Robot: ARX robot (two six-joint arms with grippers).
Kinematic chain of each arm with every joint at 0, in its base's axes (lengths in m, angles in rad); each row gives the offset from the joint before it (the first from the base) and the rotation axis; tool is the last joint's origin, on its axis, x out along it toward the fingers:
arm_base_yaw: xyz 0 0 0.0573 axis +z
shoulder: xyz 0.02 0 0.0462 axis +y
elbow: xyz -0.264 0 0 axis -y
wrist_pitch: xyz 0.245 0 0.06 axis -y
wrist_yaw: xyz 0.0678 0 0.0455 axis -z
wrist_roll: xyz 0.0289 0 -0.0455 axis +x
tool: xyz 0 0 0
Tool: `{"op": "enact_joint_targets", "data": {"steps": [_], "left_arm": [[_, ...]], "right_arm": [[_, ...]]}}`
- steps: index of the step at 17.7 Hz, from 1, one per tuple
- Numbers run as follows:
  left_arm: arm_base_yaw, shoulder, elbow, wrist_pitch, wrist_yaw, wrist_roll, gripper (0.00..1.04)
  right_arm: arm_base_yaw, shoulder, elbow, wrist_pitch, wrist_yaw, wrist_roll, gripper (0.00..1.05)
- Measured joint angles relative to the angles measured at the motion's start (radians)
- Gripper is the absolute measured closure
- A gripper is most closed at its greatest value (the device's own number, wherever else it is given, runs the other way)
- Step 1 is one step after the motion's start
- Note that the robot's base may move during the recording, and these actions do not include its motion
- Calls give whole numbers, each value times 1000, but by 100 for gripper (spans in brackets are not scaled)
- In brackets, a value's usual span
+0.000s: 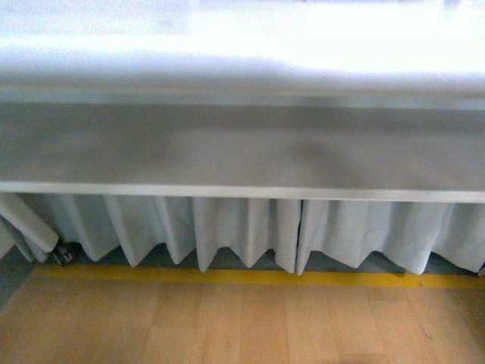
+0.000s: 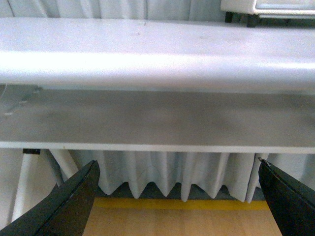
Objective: Open oven
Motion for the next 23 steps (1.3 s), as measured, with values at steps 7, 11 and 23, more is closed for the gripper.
{"op": "enact_joint_targets", "data": {"steps": [7,11,23], "left_arm": [[0,0,0,-1,-1,0,7],[0,0,0,-1,-1,0,7],[0,0,0,-1,0,0,7]], "right_arm": [[0,0,0,1,0,1,6],[0,0,0,1,0,0,6],[0,0,0,0,0,0,6]]}}
